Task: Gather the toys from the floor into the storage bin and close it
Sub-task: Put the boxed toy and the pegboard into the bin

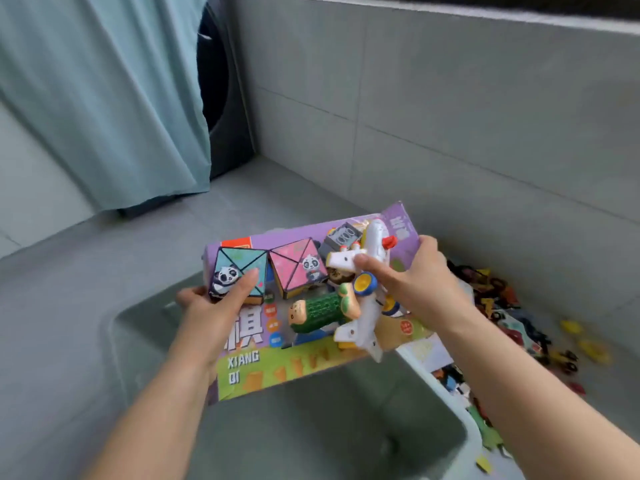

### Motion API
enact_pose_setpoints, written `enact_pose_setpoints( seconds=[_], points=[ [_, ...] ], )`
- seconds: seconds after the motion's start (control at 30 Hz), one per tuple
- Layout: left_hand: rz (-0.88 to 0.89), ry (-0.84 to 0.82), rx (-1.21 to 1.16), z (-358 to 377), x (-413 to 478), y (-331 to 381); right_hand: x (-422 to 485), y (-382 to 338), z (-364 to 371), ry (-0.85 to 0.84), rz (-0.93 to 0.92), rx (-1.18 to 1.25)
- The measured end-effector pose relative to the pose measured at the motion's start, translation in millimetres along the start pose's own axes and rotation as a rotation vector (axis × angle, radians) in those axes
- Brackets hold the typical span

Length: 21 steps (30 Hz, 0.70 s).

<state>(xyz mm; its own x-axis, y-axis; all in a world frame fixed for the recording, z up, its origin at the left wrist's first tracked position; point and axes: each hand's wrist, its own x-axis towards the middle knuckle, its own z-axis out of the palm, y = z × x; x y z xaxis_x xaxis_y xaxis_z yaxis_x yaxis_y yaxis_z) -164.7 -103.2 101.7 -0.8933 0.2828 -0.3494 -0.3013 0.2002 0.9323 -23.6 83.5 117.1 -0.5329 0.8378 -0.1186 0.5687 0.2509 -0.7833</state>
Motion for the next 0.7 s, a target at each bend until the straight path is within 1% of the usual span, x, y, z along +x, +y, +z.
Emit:
enact_pose_setpoints(
  seconds=[0.07,0.17,0.27,0.37,0.43,0.53,0.57,0.63,0.7],
  points=[
    [-0.062,0.087,0.09,-45.6,5.6,-26.1,-24.8,-1.7,52.0,-0.072,0.02,-0.009],
    [-0.183,0.078,0.23,-91.3,26.2,-65.7,-58.6,15.2,114.1,-0.189,0.16,-0.083],
    [-0.251,-0.029,0.42,-101.5,55.6,-89.4,-78.4,47.3,157.9,-0.292,0.413,-0.094],
    [-0.238,-0.158,0.619,-79.7,81.8,-102.0,-82.8,82.6,186.4,-0.298,0.694,0.021],
    [-0.22,-0.219,0.742,-61.0,96.3,-117.4,-83.8,101.7,196.7,-0.281,0.798,0.084],
    [-0.223,-0.26,0.837,-38.4,114.2,-154.5,-81.4,126.0,205.0,-0.295,0.833,0.037],
    [-0.226,-0.263,0.874,-33.1,119.5,-169.5,-79.7,132.7,206.5,-0.341,0.823,0.008],
    [-0.244,-0.266,0.949,-27.8,128.3,-198.9,-77.0,138.5,204.7,-0.486,0.79,-0.031],
    [-0.276,-0.275,0.964,-26.3,130.4,-224.4,-75.5,141.0,200.0,-0.55,0.725,-0.094]
  ],
)
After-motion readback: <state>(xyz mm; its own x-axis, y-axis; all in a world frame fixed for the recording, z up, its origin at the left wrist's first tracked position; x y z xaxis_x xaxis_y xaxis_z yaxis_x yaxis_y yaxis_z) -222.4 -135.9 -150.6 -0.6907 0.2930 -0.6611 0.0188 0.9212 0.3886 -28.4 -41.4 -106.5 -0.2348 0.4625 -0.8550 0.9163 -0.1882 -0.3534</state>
